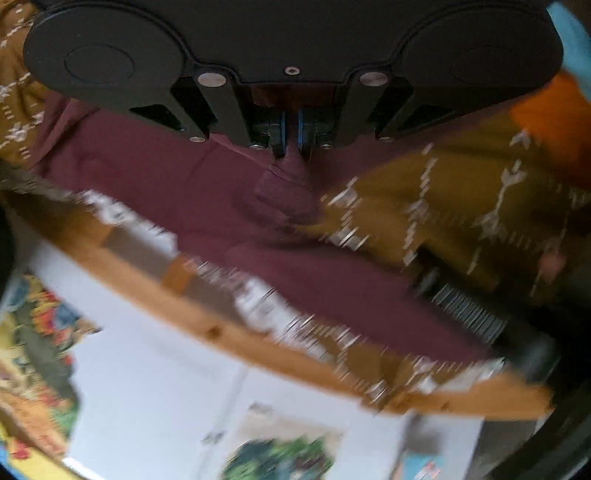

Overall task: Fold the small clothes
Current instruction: 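Carry the held sleeve across the shirt back and open the right tool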

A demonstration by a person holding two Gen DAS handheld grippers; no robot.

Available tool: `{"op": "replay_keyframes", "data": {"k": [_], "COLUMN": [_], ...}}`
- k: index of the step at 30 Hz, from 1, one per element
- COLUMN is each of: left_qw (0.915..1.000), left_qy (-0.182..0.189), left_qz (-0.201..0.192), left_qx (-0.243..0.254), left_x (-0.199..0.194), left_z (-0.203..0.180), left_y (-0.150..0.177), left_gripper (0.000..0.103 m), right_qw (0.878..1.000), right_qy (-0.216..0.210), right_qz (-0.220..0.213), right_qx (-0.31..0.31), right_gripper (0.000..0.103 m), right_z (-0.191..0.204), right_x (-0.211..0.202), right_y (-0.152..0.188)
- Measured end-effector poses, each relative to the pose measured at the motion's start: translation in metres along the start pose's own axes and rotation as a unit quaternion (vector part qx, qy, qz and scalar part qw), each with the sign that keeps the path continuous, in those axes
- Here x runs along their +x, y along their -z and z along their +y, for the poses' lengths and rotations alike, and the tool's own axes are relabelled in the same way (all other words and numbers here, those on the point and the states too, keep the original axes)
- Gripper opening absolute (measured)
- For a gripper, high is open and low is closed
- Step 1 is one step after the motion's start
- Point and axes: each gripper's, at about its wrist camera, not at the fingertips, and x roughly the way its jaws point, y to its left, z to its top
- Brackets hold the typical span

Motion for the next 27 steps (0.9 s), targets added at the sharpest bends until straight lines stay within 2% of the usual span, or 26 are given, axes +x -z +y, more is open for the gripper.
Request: {"op": "replay_keyframes", "data": {"k": [2,4,7,10,12,15,17,20,23,25,26,27], "left_qw": [1.0000,0.9997,0.9964,0.9902,0.9889,0.9890,0.9880,0.9864,0.9855,0.9843,0.9841,0.9832], "left_qy": [0.008,0.025,0.083,0.139,0.146,0.116,0.098,0.077,0.063,0.060,0.061,0.061], "left_qz": [0.003,0.003,-0.009,-0.014,-0.010,0.012,0.026,0.042,0.043,0.043,0.041,0.037], "left_qx": [0.000,-0.004,-0.015,-0.005,0.028,0.091,0.117,0.139,0.151,0.160,0.161,0.168], "left_x": [0.003,0.005,0.006,0.010,0.018,0.037,0.047,0.058,0.062,0.063,0.063,0.062], "left_z": [-0.002,-0.003,-0.007,-0.020,-0.038,-0.062,-0.071,-0.076,-0.080,-0.082,-0.083,-0.086], "left_y": [0.000,0.001,0.003,0.005,0.009,0.020,0.029,0.039,0.044,0.047,0.049,0.050], "left_gripper": [0.102,0.102,0.102,0.102,0.102,0.102,0.102,0.102,0.102,0.102,0.102,0.102], "right_qw": [1.000,0.999,0.998,0.996,0.993,0.983,0.969,0.950,0.939,0.938,0.940,0.940], "right_qy": [-0.019,-0.041,-0.044,-0.024,0.010,0.075,0.121,0.166,0.182,0.180,0.176,0.172], "right_qz": [0.008,0.001,-0.021,-0.035,-0.033,-0.015,0.004,0.023,0.038,0.041,0.051,0.068], "right_qx": [0.005,0.014,0.029,0.077,0.114,0.169,0.217,0.263,0.289,0.292,0.288,0.287], "right_gripper": [0.022,0.053,0.082,0.092,0.096,0.097,0.097,0.086,0.079,0.077,0.072,0.046], "right_z": [0.001,0.004,-0.011,-0.045,-0.073,-0.118,-0.154,-0.204,-0.242,-0.257,-0.261,-0.265], "right_x": [-0.001,-0.005,-0.027,-0.044,-0.047,-0.036,-0.022,0.003,0.030,0.045,0.054,0.063], "right_y": [0.006,0.013,0.023,0.035,0.043,0.057,0.065,0.078,0.082,0.082,0.081,0.082]}}
